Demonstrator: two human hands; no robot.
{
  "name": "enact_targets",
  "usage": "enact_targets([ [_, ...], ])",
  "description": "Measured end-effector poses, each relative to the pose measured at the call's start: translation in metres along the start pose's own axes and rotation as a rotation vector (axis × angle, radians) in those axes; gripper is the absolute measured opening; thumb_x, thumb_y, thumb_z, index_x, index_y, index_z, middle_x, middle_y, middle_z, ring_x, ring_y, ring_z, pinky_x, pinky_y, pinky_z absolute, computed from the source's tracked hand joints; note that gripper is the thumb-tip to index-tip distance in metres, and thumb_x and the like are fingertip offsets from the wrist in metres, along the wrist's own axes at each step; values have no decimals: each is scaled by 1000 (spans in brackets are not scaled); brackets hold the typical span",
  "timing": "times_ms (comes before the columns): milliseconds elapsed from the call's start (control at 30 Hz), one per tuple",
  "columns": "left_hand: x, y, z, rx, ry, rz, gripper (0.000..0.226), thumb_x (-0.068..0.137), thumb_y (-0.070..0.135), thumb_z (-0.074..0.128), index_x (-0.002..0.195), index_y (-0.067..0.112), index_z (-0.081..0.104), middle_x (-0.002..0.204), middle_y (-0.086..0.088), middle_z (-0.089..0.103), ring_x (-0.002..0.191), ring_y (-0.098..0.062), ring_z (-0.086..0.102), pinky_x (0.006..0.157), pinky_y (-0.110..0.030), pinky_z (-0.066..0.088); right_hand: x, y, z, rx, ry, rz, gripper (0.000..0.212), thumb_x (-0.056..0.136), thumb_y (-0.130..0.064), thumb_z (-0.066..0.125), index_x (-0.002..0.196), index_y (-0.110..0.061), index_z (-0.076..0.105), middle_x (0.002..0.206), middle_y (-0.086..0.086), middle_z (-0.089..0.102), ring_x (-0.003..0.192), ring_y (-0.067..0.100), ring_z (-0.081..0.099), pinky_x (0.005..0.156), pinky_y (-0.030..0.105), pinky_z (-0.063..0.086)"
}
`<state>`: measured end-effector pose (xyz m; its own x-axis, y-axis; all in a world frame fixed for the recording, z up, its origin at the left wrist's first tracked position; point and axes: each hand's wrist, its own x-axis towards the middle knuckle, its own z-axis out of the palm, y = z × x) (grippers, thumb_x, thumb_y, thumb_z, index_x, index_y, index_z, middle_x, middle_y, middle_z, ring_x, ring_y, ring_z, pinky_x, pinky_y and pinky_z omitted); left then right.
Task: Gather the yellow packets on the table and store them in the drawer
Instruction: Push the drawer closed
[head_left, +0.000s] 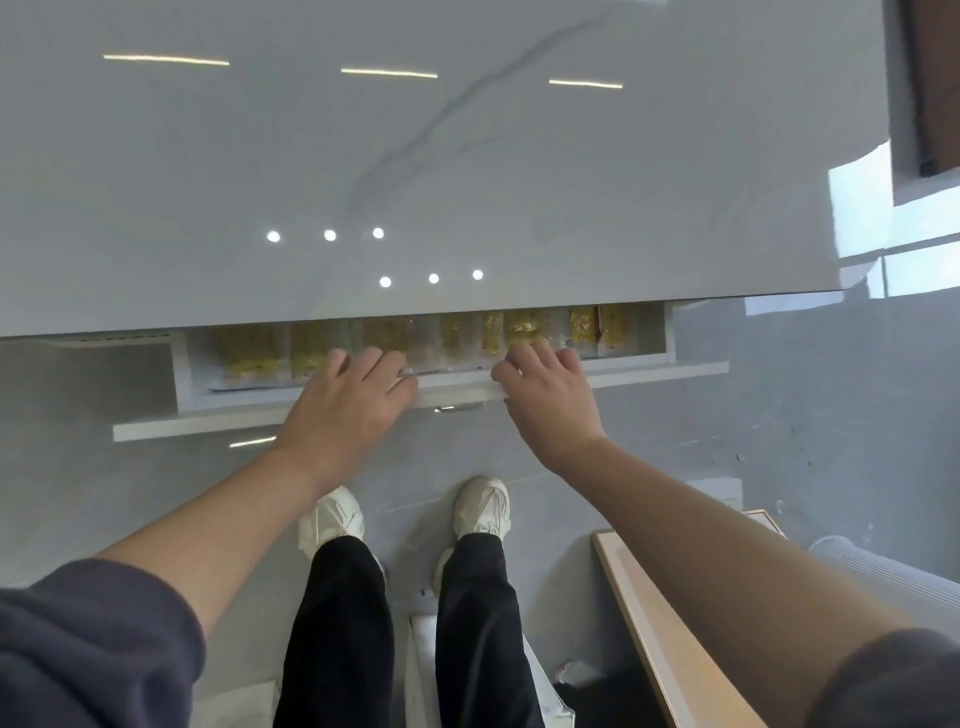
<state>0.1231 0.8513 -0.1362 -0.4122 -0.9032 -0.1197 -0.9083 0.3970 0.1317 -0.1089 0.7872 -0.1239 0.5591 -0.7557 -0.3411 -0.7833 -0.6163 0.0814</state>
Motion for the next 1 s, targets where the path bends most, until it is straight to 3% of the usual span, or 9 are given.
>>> enact_targets([
  [67, 6, -7, -6, 86, 154, 78, 62, 63, -19, 31, 110, 8, 64, 121, -16, 58, 104, -34, 55, 74, -44, 41, 5, 4, -9, -32, 131, -53, 68, 50, 1, 79, 111, -21, 57, 107, 4, 56, 97, 25, 51, 85, 37, 34],
  [133, 12, -12, -9, 139, 159, 88, 69, 69, -13, 31, 130, 12, 52, 147, -16, 37, 132, -36, 35, 94, -55, 34, 11, 5, -20, -65, 206, -86, 82, 53, -2, 77, 127, -25, 48, 125, 7, 51, 114, 28, 47, 91, 42, 29],
  [200, 18, -19, -13, 189, 34, 2, 85, 76, -1, 58, 151, 19, 24, 161, -15, 5, 147, -36, 5, 110, -60, 16, 17, 5, -27, -92, 163, -71, 96, 63, -16, 81, 144, -28, 32, 148, 10, 35, 135, 31, 32, 103, 50, 24],
  [233, 22, -23, -16, 201, -55, -49, 99, 77, 15, 70, 154, 21, 8, 161, -16, -9, 148, -35, -7, 113, -61, 9, 19, 5, -31, -103, 113, -44, 104, 67, -27, 83, 150, -29, 21, 157, 11, 21, 144, 33, 19, 109, 55, 17],
  [300, 28, -26, -22, 193, -177, -124, 114, 79, 44, 70, 153, 19, -13, 157, -19, -23, 146, -36, -16, 116, -60, 3, 26, 7, -34, -119, -6, 10, 117, 70, -48, 79, 154, -29, 0, 162, 11, -5, 148, 35, -4, 115, 61, 6],
  [400, 34, -34, -22, 120, -204, -196, 122, 77, 59, 64, 149, 11, -22, 156, -21, -25, 146, -36, -17, 117, -57, 5, 38, 12, -32, -126, -115, 54, 122, 74, -55, 74, 151, -28, -16, 159, 11, -22, 146, 36, -18, 115, 62, 6],
  [567, 40, -45, -14, 109, -212, -168, 122, 76, 64, 59, 149, 9, -22, 154, -19, -30, 145, -36, -22, 116, -60, 3, 50, 11, -24, -101, -153, 104, 126, 76, -43, 77, 148, -29, -25, 158, 11, -25, 146, 37, -17, 115, 62, 11],
  [767, 39, -48, -5, 127, -141, -140, 118, 77, 63, 58, 150, 10, -18, 155, -20, -27, 146, -37, -18, 115, -62, 4, 50, 10, -22, -104, -109, 129, 117, 81, -33, 75, 149, -33, -20, 160, 7, -18, 148, 35, -11, 116, 60, 14],
  [1000, 38, -50, 3, 176, -74, -117, 114, 80, 59, 59, 151, 8, -16, 157, -21, -22, 146, -38, -13, 114, -63, 7, 51, 12, -22, -99, -76, 156, 109, 79, -34, 76, 150, -39, -6, 162, 2, -8, 148, 32, 0, 114, 58, 19],
])
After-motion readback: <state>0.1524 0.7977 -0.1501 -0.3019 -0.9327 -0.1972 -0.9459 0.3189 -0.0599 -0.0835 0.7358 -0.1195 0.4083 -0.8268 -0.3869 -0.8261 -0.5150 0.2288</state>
